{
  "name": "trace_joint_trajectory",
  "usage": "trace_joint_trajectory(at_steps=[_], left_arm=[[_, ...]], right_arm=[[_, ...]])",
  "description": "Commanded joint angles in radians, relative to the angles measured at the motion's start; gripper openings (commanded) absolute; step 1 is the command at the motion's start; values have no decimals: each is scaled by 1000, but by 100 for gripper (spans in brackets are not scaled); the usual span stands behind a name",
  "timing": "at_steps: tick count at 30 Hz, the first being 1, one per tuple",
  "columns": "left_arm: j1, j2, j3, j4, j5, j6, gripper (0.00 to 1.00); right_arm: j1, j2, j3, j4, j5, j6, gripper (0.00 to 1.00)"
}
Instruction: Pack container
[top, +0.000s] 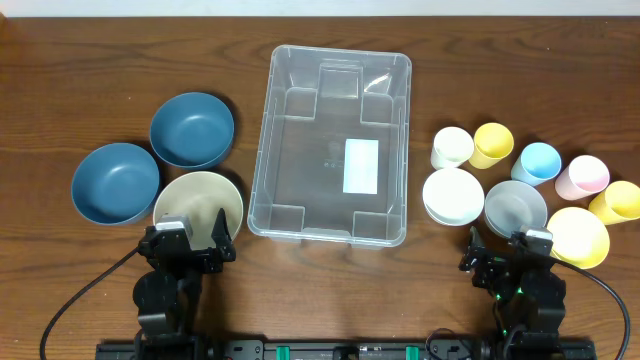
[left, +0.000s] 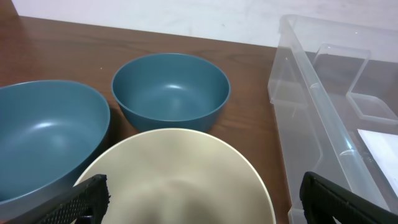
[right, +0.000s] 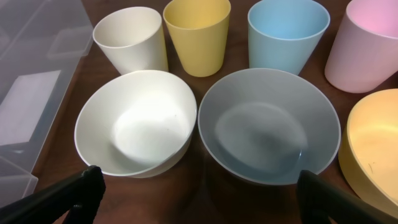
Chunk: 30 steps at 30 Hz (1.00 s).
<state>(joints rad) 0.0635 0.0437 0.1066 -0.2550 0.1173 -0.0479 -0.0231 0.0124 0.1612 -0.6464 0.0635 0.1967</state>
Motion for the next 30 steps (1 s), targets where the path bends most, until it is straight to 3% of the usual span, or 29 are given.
trace_joint_trajectory(at_steps=[1,20,30], left_arm=[[-3,-1,-26,0,6,6,98],[-3,-1,-26,0,6,5,98],[-3,3,-20,-18,74,-156,98]], right_arm=[[-10,-6,-2,-2,7,-11,99],[-10,-6,-2,-2,7,-11,99],[-10,-6,-2,-2,7,-11,99]])
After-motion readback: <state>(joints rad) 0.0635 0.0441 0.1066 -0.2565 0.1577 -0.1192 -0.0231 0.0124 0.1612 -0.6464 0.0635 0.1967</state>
